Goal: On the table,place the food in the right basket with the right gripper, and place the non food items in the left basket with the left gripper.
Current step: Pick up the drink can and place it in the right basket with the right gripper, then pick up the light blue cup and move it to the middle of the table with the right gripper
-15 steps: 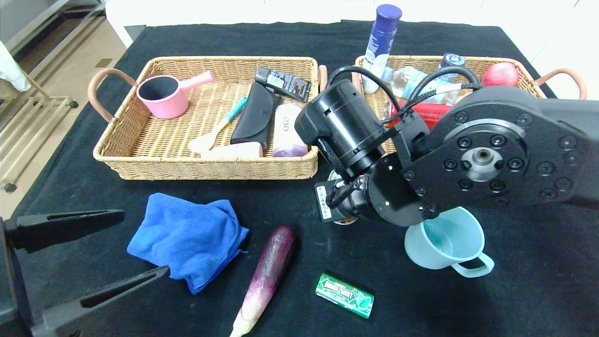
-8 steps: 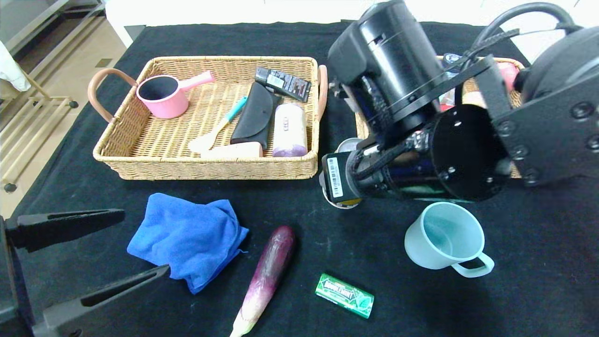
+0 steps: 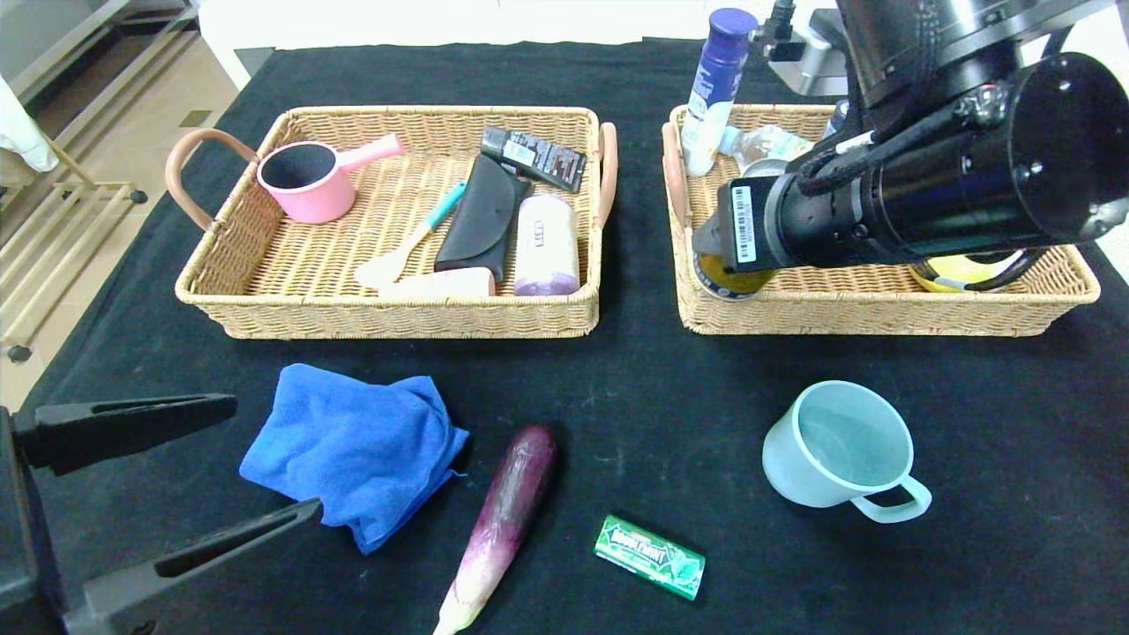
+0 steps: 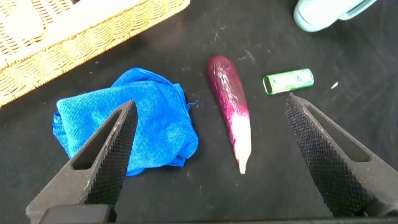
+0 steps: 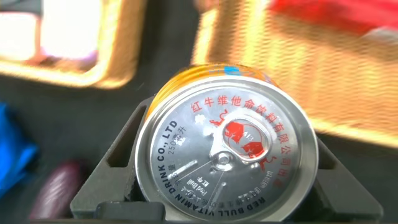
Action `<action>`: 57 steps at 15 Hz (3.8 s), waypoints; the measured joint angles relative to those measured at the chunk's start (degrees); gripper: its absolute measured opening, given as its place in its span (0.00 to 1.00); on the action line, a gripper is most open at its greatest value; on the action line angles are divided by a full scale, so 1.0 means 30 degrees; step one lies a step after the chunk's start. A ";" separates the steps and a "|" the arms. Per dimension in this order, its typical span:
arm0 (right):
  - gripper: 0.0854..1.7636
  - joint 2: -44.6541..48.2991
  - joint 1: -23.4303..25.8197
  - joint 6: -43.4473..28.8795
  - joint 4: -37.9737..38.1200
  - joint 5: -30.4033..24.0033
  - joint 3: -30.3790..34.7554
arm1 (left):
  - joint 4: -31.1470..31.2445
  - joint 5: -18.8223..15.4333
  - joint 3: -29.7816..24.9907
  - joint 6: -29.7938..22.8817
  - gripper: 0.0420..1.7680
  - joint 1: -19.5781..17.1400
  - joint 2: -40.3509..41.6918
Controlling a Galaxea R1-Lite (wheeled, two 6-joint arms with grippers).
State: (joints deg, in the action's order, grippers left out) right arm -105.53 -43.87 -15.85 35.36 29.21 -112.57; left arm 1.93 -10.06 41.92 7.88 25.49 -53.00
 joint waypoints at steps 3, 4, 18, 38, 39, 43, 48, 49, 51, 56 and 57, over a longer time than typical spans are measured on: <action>0.67 0.0016 0.1223 0.0406 -0.0232 0.0000 0.0020 | 0.0000 -0.0008 0.0000 0.0000 0.97 0.0000 -0.0016; 0.67 -0.0057 0.1707 0.0597 -0.0792 0.0012 0.0020 | 0.0000 0.0000 0.0000 0.0012 0.97 0.0000 -0.0016; 0.67 -0.1703 0.3921 0.1004 -0.2812 -0.0073 0.0154 | -0.0008 0.0000 -0.0008 0.0256 0.97 0.0000 0.0085; 0.93 0.2369 0.2914 -0.2211 0.4571 -0.1552 0.0772 | 0.0000 0.0000 -0.0114 0.0284 0.97 0.0000 0.0028; 0.93 0.3003 0.2820 -0.2662 0.5096 -0.2003 0.1349 | 0.0000 0.0008 -0.0114 0.0284 0.97 0.0000 0.0028; 0.95 0.5262 0.2784 -0.3235 0.5380 -0.2450 0.5035 | -0.0008 0.0000 -0.0138 0.0293 0.97 0.0000 -0.0016; 0.96 0.7164 0.2739 -0.3336 0.3442 -0.3096 0.9383 | 0.0000 0.0008 -0.0150 0.0305 0.97 0.0000 -0.0024; 0.96 0.7424 0.2710 -0.3316 0.3361 -0.3482 0.9939 | 0.0000 0.0000 -0.0150 0.0305 0.97 0.0000 -0.0024; 0.96 0.7737 0.2617 -0.3324 0.3304 -0.3686 1.0740 | 0.0000 0.0000 -0.0150 0.0297 0.97 0.0000 -0.0024; 0.96 0.7810 0.2499 -0.3344 0.3040 -0.3682 1.1841 | 0.0000 0.0000 -0.0150 0.0313 0.97 0.0000 -0.0024; 0.96 0.7733 0.2487 -0.3344 0.2625 -0.3682 1.2028 | 0.0000 0.0000 -0.0150 0.0321 0.97 0.0000 -0.0024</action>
State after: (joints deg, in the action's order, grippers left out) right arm -82.34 -36.41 -25.88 43.24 18.16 -76.48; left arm 1.93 -10.06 41.47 8.84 25.49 -53.08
